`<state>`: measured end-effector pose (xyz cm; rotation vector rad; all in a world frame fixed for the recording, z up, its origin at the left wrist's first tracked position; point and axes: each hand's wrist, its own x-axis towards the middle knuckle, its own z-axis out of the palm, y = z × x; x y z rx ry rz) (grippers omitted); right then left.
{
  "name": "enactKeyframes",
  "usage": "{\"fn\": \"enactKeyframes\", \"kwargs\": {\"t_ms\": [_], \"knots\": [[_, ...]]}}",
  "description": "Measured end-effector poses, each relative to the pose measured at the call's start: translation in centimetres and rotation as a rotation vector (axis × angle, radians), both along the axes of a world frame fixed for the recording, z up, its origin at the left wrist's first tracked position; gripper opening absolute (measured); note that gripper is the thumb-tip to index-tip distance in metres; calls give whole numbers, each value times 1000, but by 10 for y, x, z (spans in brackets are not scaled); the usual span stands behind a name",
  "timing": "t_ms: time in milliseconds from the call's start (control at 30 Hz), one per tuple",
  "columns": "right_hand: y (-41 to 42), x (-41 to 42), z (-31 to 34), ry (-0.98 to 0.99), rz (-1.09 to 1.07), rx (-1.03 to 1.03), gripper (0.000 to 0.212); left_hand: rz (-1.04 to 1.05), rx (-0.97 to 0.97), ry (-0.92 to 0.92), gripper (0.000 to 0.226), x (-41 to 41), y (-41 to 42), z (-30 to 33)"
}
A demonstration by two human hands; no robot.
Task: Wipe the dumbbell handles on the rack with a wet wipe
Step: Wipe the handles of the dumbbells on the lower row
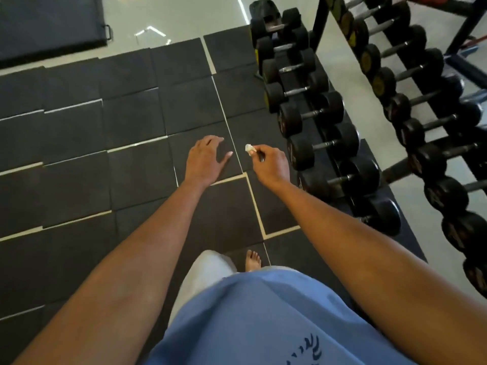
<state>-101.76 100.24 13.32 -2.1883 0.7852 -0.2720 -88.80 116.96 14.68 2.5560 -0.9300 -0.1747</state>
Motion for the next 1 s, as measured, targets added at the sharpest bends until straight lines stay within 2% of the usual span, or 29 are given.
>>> {"fn": "enactKeyframes", "kwargs": {"t_ms": [333,567,767,1000], "knots": [[-125,259,-8,66,-74,-97,26,-97,-8,17,55,276,-133,-26],[-215,423,-1,62,-228,-80,26,-267,96,42,55,462,-255,-24],[-331,547,-28,60,-352,-84,26,-363,105,50,56,598,-387,-35],[-459,663,-43,80,-451,-83,23,-465,141,76,55,718,-530,-41]]}}
